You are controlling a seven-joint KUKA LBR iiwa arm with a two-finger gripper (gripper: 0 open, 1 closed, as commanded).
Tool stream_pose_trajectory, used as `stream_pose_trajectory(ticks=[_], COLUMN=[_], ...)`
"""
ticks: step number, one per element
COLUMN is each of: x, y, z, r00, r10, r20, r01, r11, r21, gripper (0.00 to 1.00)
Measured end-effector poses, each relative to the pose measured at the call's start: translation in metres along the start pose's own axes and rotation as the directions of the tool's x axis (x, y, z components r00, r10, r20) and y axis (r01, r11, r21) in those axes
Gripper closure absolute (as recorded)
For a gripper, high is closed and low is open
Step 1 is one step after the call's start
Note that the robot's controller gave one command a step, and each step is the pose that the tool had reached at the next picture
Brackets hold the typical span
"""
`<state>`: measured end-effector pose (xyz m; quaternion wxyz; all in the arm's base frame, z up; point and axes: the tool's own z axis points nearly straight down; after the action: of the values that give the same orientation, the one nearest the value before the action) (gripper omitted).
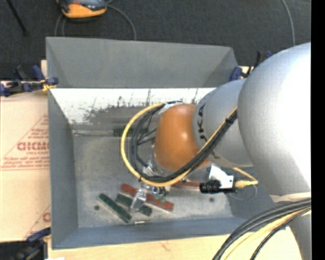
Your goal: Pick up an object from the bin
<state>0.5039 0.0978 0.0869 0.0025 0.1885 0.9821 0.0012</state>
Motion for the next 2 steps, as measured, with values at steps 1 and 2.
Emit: stream_pose_trajectory(ticks=[1, 2], x=[0.0039, 0.0039], y=[-0.0014, -0.0014], z=[0.0106, 0.0106], r00=[1.000, 1.000], r10=[0.003, 0.003], r20=[0.010, 0.010], r01=[-0.003, -0.003], r11=[1.000, 1.000], r21=[-0.007, -0.007], gripper=[1.00, 1.00])
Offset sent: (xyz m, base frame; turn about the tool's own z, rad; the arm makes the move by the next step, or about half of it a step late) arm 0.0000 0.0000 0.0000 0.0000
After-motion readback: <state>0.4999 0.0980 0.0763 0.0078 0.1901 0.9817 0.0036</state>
